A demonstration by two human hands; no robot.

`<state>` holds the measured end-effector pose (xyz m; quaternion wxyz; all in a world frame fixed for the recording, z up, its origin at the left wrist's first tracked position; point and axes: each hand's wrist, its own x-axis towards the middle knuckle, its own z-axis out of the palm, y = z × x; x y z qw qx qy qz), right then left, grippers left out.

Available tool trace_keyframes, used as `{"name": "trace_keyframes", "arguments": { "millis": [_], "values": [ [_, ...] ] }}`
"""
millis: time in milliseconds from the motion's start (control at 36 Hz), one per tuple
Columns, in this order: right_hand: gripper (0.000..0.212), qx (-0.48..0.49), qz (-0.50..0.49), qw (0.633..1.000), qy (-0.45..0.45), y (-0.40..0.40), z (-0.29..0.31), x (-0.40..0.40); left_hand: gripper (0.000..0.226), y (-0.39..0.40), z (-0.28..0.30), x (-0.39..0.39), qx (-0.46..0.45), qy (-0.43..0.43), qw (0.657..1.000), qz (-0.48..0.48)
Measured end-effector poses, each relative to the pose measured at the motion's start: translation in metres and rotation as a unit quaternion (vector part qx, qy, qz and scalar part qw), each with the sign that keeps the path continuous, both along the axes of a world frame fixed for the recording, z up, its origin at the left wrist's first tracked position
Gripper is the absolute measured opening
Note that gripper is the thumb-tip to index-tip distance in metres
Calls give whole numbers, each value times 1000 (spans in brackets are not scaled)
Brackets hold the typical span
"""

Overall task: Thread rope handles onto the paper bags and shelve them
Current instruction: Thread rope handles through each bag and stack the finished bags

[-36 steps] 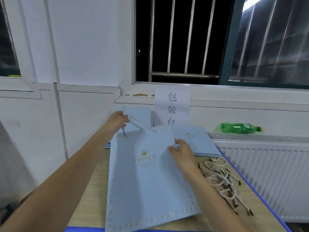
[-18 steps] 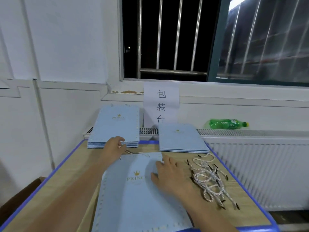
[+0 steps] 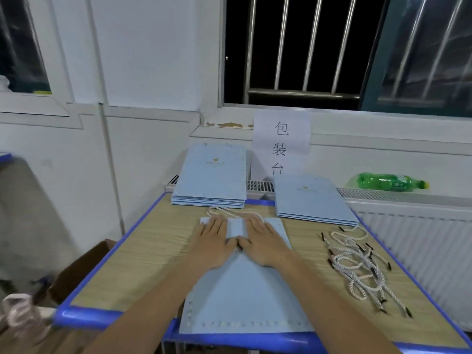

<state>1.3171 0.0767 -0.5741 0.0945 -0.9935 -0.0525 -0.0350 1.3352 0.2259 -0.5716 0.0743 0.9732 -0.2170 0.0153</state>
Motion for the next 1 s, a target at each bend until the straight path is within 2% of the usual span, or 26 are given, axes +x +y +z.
{"name": "trace_keyframes", "arguments": {
  "millis": [167,306,417,500,583,639,694,889,1000],
  "values": [
    [75,-6,-67,997,39,-1,1,-2,66,0,4,3,13,6,1000,-3],
    [77,-6,-65,997,38,-8,15,-11,70,1,9,2,-2,9,1000,0],
    [67,-42,-50,998,17,-8,24,-21,64,-1,11,-2,-1,-7,1000,15],
    [56,-87,-63,994,-34,0,24,-29,61,-4,9,-2,3,0,1000,28],
    [49,-75,-58,993,-69,2,21,-29,58,-7,7,0,-22,-5,1000,17],
    [49,-26,-31,998,-55,-2,14,-21,55,-7,4,0,-54,-3,999,-1],
    [58,21,-17,1000,-11,-6,9,-14,59,-5,5,-1,-64,10,998,-6],
    [64,-4,-65,997,40,-12,8,-9,64,-7,4,6,-28,26,999,22],
    [55,-18,-89,995,40,-8,9,-12,50,-7,3,5,-8,34,998,49]
  ]
}}
